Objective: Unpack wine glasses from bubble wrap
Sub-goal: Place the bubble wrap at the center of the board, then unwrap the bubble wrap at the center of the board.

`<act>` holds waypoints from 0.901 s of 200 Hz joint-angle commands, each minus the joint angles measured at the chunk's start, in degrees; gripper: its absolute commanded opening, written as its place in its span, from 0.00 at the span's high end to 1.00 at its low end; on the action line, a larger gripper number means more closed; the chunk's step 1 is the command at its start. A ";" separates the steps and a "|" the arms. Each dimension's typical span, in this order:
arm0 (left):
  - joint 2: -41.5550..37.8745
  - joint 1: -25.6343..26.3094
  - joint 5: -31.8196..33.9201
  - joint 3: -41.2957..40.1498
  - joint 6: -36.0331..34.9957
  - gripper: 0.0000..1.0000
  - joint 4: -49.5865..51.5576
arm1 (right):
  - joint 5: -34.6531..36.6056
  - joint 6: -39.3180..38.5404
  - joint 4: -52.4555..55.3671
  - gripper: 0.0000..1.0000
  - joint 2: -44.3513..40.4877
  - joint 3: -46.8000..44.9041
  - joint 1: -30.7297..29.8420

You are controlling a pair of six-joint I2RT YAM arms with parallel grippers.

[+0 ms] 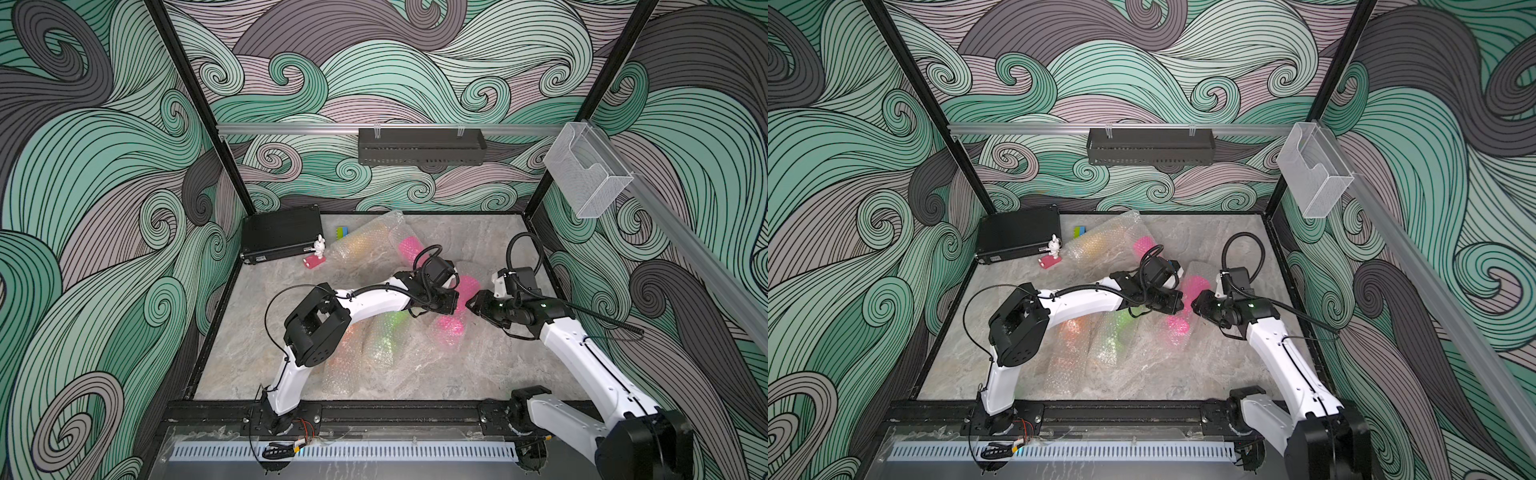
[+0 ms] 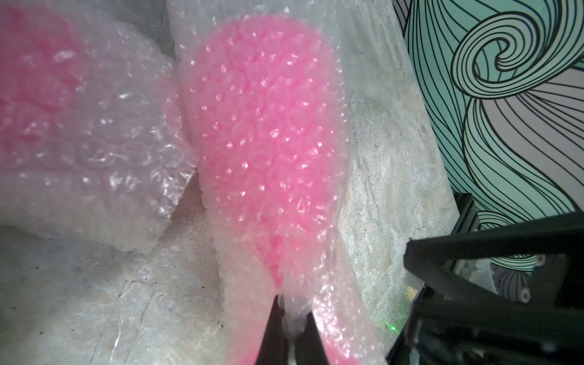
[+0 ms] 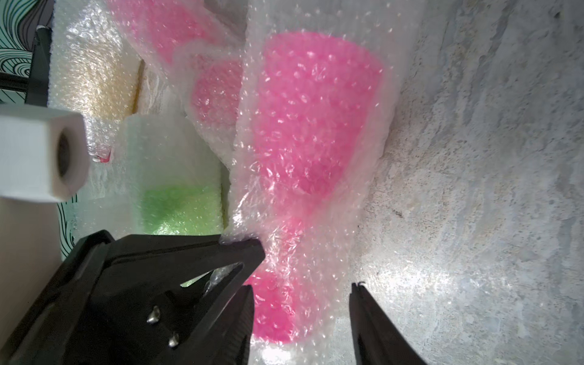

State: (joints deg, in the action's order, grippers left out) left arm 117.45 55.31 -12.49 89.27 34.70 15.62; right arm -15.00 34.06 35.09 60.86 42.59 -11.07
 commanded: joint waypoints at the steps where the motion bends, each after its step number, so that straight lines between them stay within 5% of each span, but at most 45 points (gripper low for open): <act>1: 1.04 0.41 3.22 0.57 -0.58 1.00 -2.61 | 2.48 -0.66 -0.21 0.47 1.24 -0.92 -1.33; 119: 1.56 0.59 3.78 0.05 -1.04 1.00 -2.55 | 14.70 -0.93 -1.58 0.62 4.29 -4.92 -1.99; 180: 2.64 0.75 2.40 0.86 -0.62 1.00 -1.99 | 10.24 -0.67 -6.68 0.63 9.46 -2.67 -2.01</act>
State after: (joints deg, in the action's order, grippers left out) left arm 118.50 55.70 -9.69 89.03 34.13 14.04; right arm -3.90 33.43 31.00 69.06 38.33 -12.99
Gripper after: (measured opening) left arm 0.049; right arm 0.365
